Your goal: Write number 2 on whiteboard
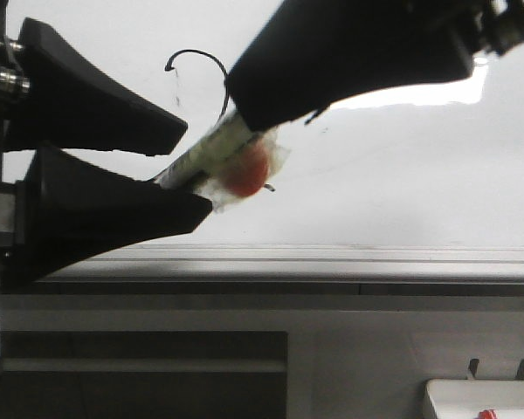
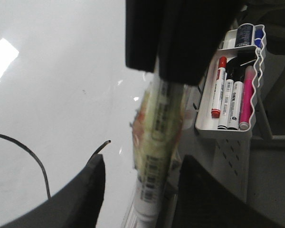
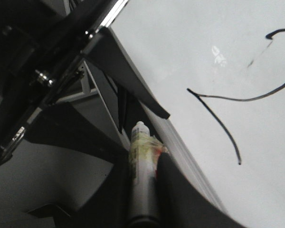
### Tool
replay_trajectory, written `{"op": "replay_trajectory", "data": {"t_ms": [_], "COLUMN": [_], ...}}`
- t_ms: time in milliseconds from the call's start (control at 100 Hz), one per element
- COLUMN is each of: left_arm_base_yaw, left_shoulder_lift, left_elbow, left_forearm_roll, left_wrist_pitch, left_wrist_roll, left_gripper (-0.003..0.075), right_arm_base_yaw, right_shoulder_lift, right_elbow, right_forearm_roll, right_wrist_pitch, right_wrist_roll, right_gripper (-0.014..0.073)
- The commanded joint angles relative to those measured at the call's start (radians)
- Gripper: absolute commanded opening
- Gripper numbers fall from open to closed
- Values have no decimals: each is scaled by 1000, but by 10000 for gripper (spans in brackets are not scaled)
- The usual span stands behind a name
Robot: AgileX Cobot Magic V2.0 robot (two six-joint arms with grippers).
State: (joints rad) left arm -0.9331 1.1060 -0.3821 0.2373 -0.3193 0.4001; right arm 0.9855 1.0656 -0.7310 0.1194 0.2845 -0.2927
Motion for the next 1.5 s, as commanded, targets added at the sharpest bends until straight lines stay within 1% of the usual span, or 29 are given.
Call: {"op": "replay_trajectory", "data": {"t_ms": [0, 40, 70, 90, 140, 180, 290, 340, 390, 450, 460, 480, 530, 580, 630, 730, 750, 760, 820, 870, 880, 890, 900, 990, 1130, 1230, 1270, 1490], "left_arm_base_yaw": [-9, -9, -9, -9, -9, -9, -9, -9, -9, -9, -9, -9, -9, -9, -9, -9, -9, -9, -9, -8, -8, -8, -8, -8, -8, -1, 9, 130], "left_shoulder_lift": [-6, -6, -6, -6, -6, -6, -6, -6, -6, -6, -6, -6, -6, -6, -6, -6, -6, -6, -6, -6, -6, -6, -6, -6, -6, -6, -5, -5], "left_elbow": [-32, -32, -32, -32, -32, -32, -32, -32, -32, -32, -32, -32, -32, -32, -32, -32, -32, -32, -32, -32, -32, -32, -32, -32, -32, -36, -36, -36], "left_forearm_roll": [8, 8, 8, 8, 8, 8, 11, 9, 9, 9, 9, 7, 2, -47, -126, -298, -352, -352, -487, -612, -612, -660, -660, -868, -1013, -1182, -1210, -1214], "left_wrist_pitch": [-63, -56, -53, -50, -36, -28, -20, -22, -26, -27, -27, -27, -27, -31, -47, -102, -121, -127, -183, -228, -228, -245, -245, -298, -320, -288, -256, -78], "left_wrist_roll": [-9, -9, -9, -9, -9, -9, -9, -9, -9, -9, -9, -9, -9, -9, -9, -9, -9, -9, -9, -9, -9, -9, -9, -9, -9, -9, -9, -9], "left_gripper": [310, 265, 200, 171, 53, -15, -20, -20, -20, -20, -20, -20, -20, -20, -20, -20, -20, -20, -20, -20, -20, -20, -20, -20, -21, -21, -21, -21], "right_arm_base_yaw": [16, 24, 28, 30, 32, 32, 32, 32, 32, 32, 32, 32, 32, 32, 29, 0, -6, -10, -45, -80, -84, -89, -98, -147, -180, -180, -180, -180], "right_shoulder_lift": [7, 12, 13, 13, 13, 13, 13, 13, 11, 7, 7, 7, 7, 7, 1, -25, -33, -36, -65, -92, -100, -104, -111, -157, -193, -193, -193, -189], "right_elbow": [-33, -33, -33, -33, -33, -33, -33, -33, -33, -33, -33, -33, -33, -33, -33, -33, -33, -33, -33, -33, -33, -33, -33, -33, -33, -33, -33, -33], "right_forearm_roll": [2, 2, 2, 2, 2, 2, 2, 2, 2, 2, 2, 2, 2, 2, 2, -11, -11, -11, -11, -11, -11, -11, -11, -11, -11, -11, -11, -9], "right_wrist_pitch": [-62, -69, -72, -77, -85, -92, -108, -116, -136, -169, -173, -187, -227, -270, -319, -433, -453, -459, -494, -497, -497, -497, -497, -485, -461, -435, -423, -386], "right_wrist_roll": [-2, -2, -2, -2, -2, -2, -2, -2, -2, -2, -2, -2, -2, -2, -4, -48, -62, -64, -66, -66, -66, -66, -66, -66, -66, -66, -66, -65], "right_gripper": [-71, -71, -71, -71, -71, -71, -69, -43, 29, 178, 214, 250, 374, 453, 496, 505, 505, 505, 505, 505, 505, 505, 505, 505, 505, 505, 505, 505]}}
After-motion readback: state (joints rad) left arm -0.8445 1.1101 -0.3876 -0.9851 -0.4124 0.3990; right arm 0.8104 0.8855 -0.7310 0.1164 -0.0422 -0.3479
